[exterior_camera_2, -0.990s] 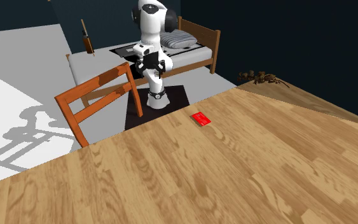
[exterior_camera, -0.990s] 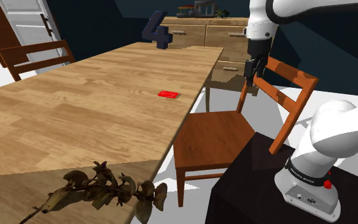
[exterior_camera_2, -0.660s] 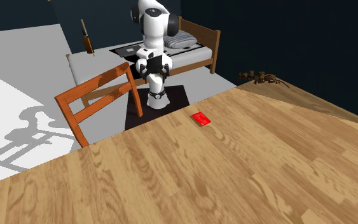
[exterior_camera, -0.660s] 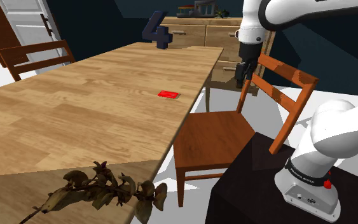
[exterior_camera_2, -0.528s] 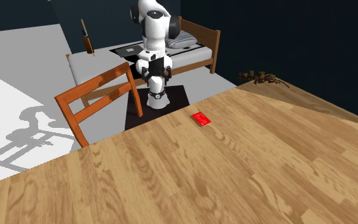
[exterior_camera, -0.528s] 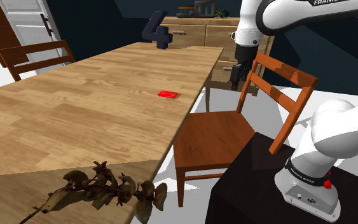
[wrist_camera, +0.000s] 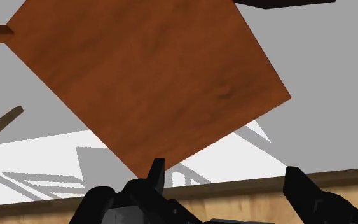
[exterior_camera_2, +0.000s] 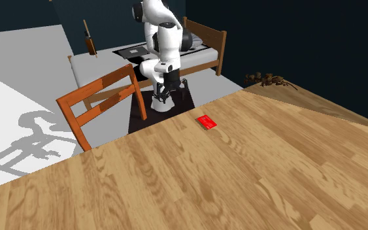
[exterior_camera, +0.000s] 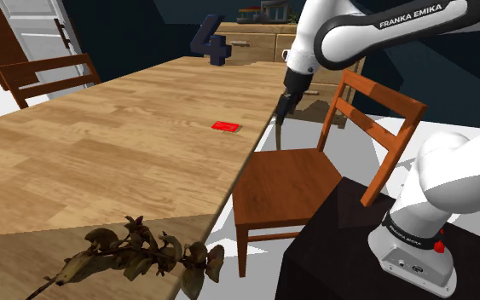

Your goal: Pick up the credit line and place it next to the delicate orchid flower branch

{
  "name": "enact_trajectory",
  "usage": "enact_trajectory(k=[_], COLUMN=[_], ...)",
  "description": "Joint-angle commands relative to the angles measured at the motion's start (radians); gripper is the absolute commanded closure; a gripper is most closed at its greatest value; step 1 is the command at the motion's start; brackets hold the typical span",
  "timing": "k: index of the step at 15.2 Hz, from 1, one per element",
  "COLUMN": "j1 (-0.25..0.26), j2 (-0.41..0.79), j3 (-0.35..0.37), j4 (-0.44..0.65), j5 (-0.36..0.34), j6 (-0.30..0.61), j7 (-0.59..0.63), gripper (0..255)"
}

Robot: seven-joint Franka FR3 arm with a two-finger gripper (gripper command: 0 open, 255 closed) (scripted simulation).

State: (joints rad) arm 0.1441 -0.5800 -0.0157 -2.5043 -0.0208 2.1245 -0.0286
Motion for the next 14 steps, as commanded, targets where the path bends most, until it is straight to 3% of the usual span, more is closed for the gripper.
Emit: enact_trajectory(k=[1, 14], j1=[0.020, 0.157], j2=[0.047, 0.359], j3=[0.002, 0.018], j4=[0.014, 0.174], j5=[0.015, 0.134], j6=[0.085, 0.543], j7=[-0.016, -0.160], gripper=[0, 0])
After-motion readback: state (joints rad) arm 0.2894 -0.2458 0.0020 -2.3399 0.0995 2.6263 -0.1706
